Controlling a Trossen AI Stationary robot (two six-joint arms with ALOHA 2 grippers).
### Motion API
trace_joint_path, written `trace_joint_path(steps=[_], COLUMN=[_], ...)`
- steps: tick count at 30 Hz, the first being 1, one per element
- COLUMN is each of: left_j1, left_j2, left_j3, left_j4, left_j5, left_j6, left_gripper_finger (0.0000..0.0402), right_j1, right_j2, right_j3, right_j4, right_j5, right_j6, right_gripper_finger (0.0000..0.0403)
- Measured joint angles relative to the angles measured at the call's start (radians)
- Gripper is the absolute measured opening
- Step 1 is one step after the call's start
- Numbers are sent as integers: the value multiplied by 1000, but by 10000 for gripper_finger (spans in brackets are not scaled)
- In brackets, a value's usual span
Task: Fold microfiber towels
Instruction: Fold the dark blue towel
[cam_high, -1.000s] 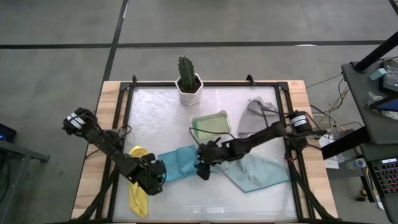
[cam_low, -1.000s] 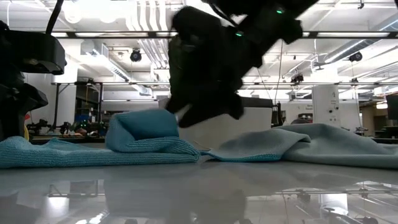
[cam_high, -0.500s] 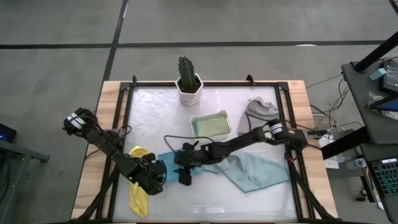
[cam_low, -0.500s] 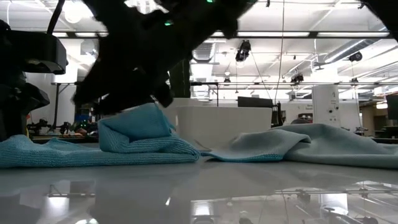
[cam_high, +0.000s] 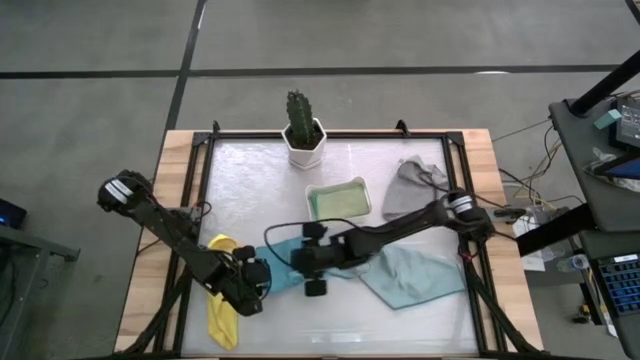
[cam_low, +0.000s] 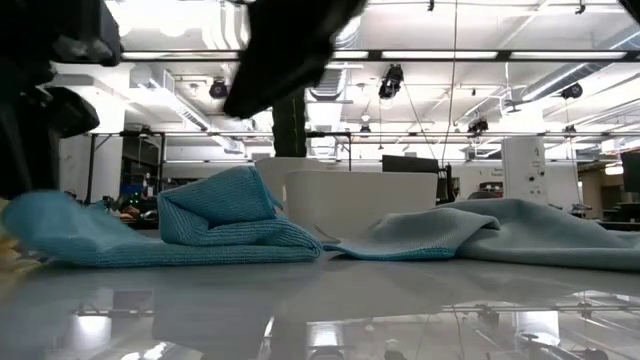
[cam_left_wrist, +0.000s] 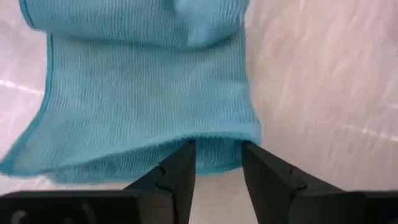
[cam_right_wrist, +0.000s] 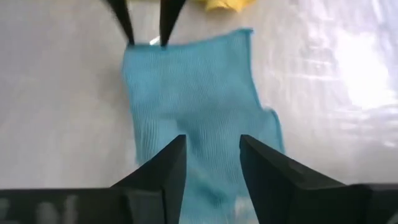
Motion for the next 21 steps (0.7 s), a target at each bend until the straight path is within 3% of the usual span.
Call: trace_joint_path(steps=[9, 15, 21], left_j1=[8, 57, 134], left_j2=[-2, 15, 142], left_j3=[101, 194, 313], left_j4=[-24, -11, 6], left_j5=[17, 15, -25], left_j6=[-15, 16, 111], left_gripper_finger=[114, 142, 181], right_j1=[47, 46, 43], right_j2=[-298, -511, -686], right_j3=[-382, -641, -830], right_j4=[35, 286, 547], right_j5=[94, 101, 99], right_j6=[36, -46, -209], right_gripper_finger=[130, 130, 130])
